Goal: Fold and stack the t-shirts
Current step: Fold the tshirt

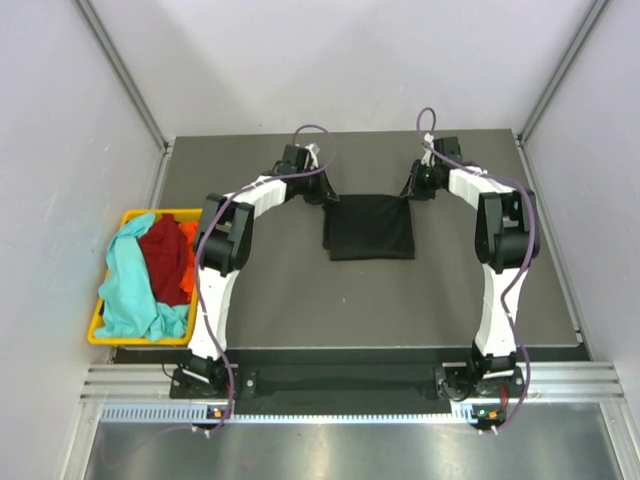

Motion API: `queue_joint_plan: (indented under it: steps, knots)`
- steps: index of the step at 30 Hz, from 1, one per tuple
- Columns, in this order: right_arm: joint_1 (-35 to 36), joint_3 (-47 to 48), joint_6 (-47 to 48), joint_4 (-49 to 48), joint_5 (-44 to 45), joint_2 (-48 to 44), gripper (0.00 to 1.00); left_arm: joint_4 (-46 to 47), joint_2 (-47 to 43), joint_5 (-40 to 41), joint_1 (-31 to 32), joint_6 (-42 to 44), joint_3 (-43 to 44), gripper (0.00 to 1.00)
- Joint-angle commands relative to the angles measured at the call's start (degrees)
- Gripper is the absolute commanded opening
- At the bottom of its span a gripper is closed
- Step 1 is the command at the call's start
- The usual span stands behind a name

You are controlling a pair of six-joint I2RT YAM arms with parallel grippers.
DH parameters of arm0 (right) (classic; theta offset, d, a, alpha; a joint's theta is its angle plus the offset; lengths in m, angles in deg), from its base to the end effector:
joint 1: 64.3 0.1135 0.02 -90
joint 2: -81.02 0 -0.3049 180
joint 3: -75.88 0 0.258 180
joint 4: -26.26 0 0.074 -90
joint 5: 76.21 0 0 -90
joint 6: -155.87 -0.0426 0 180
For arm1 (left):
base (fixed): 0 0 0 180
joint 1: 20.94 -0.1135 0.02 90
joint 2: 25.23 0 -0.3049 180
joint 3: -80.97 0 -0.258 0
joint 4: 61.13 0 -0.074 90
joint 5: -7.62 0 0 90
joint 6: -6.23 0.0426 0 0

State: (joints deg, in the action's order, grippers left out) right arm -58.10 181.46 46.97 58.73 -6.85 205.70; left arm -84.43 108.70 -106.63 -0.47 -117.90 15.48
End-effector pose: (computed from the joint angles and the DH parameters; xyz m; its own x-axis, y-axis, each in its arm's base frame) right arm 0.5035 0.0698 0.1906 -0.8401 0.2136 -0.4986 -0.0494 0.8852 0.4626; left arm 0.5164 -0.2114 0.1707 -0.8636 -0.2237 -0.4518 0.1413 0.7528 -0.6429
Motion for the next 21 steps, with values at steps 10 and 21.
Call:
queue_joint_plan:
  steps: [10, 21]
  knots:
    - [-1.4, 1.2, 1.2, -2.1, 2.6, -6.5, 0.35, -1.0, 1.0, 4.2, -0.6, 2.7, 4.5, 0.22]
    - [-1.5, -13.1, 4.6, 2.2, -3.7, -17.3, 0.51, -8.7, -12.5, 4.1, -0.7, 1.3, -2.1, 0.38]
